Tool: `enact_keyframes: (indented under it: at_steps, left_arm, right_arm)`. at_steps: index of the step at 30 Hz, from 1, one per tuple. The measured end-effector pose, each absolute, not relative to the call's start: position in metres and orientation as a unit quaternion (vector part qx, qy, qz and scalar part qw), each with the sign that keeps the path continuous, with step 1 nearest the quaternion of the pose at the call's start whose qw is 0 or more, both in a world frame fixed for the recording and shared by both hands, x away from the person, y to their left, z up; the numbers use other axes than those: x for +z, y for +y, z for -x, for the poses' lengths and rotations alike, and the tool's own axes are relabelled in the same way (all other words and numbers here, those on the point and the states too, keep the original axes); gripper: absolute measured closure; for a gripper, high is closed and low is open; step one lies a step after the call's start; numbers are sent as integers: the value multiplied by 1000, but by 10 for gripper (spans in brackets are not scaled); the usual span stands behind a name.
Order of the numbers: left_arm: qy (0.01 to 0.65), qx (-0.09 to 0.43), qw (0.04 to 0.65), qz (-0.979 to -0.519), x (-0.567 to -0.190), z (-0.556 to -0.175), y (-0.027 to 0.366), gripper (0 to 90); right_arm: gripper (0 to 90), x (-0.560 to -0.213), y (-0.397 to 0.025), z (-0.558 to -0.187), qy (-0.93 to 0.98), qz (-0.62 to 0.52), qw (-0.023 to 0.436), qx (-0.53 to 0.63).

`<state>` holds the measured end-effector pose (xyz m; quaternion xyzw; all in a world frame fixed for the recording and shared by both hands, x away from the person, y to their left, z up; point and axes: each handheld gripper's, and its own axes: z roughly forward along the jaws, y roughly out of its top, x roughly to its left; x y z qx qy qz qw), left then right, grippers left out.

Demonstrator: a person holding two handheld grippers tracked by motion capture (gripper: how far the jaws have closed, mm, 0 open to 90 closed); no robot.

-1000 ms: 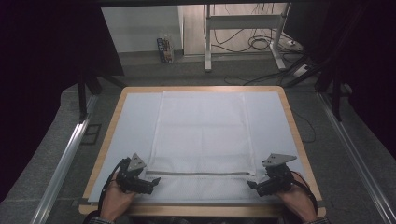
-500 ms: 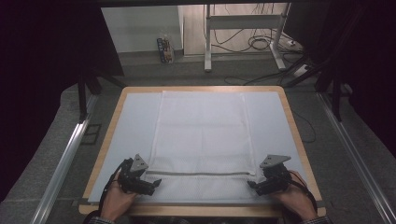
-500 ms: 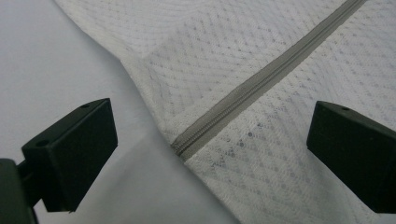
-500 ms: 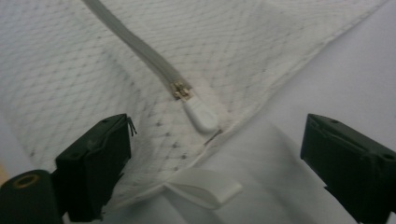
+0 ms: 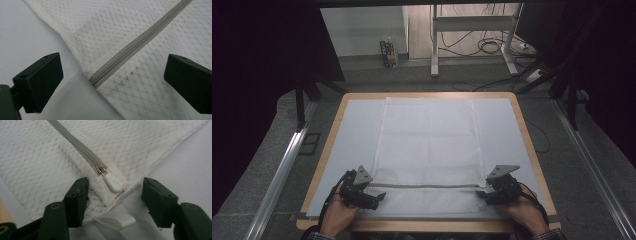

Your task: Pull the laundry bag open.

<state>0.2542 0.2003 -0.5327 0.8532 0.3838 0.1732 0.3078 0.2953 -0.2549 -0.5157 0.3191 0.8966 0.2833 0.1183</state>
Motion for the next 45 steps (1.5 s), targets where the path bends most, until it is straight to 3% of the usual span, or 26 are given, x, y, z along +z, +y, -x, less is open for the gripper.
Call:
enact_keyframes:
  at_steps: [7,9,17,21,29,30,33,37,38,39,40,41,42,45]
  left_arm:
    - [383,175,308,-853,-532,-254,199,28]
    - [382,175,309,-853,-531,-254,199,31]
    - [383,173,312,-852,-529,-255,195,36]
    - [383,162,319,-852,-527,-257,190,38]
    - [368,162,311,-861,-526,-258,177,33]
    - [371,162,311,-860,-527,-258,179,33]
    - [376,161,314,-856,-527,-258,181,34]
    - [379,161,314,-855,-528,-258,183,34]
    - [379,160,313,-856,-528,-258,182,34]
    - [379,160,313,-856,-528,-258,182,34]
    - [378,161,311,-857,-528,-258,181,34]
    - [378,161,311,-857,-528,-258,181,34]
    - [377,162,310,-858,-528,-258,181,34]
    - [377,157,315,-856,-527,-259,179,34]
  right_arm:
    - [590,-514,-255,-293,897,-310,116,291]
    - [714,-514,-256,-293,896,-308,112,298]
    - [805,-512,-258,-294,899,-294,114,303]
    - [807,-507,-258,-291,899,-285,134,305]
    - [762,-510,-259,-291,901,-291,128,294]
    - [656,-511,-259,-291,902,-296,130,286]
    - [479,-511,-261,-290,896,-319,135,277]
    - [458,-511,-262,-288,891,-339,125,276]
    - [560,-511,-260,-285,889,-345,126,275]
    - [560,-511,-260,-285,889,-345,126,275]
    - [697,-511,-259,-282,887,-348,125,277]
    - [697,-511,-259,-282,887,-348,125,277]
    - [779,-511,-258,-281,886,-350,123,277]
    - [843,-510,-258,-281,886,-351,119,279]
